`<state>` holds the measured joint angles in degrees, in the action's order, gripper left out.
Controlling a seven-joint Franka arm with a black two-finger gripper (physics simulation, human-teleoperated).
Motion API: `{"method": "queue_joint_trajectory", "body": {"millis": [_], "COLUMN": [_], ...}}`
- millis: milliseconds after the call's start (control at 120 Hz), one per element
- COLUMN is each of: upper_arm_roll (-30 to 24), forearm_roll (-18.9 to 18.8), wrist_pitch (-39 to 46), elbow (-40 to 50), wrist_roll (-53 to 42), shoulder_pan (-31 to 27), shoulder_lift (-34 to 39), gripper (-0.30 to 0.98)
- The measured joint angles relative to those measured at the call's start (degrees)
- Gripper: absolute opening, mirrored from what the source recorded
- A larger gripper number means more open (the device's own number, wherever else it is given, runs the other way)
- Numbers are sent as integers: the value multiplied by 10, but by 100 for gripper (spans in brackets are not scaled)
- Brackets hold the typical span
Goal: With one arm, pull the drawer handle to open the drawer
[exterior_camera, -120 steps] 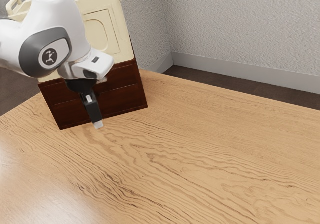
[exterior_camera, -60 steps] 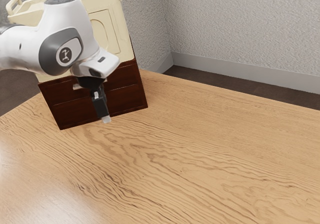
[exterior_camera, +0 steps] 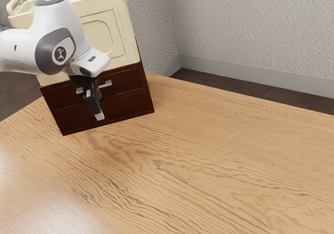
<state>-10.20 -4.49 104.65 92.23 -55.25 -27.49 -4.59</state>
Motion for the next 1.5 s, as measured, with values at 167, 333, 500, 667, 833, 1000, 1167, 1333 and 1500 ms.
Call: {"method": "queue_joint_trajectory", "body": {"millis": [167, 333, 500, 667, 833, 1000, 1167, 1333, 1500], "upper_arm_roll": [1, 1, 1, 1, 2, 7, 16, 16, 16], "forearm_roll": [-4, -12, -26, -51, -66, -75, -78, -81, -85], "wrist_pitch": [13, 29, 55, 84, 111, 126, 137, 142, 144], "elbow": [-11, -18, -19, -29, -42, -59, -80, -92, -94], "wrist_roll": [-15, -26, -34, -40, -45, -47, -48, -49, -49], "shoulder_pan": [-2, -10, -13, -14, -13, -11, -13, -14, -13], "shoulder_lift": [-13, -24, -33, -50, -64, -80, -107, -122, -128], "gripper": [69, 69, 69, 69, 69, 69, 69, 69, 69]}}
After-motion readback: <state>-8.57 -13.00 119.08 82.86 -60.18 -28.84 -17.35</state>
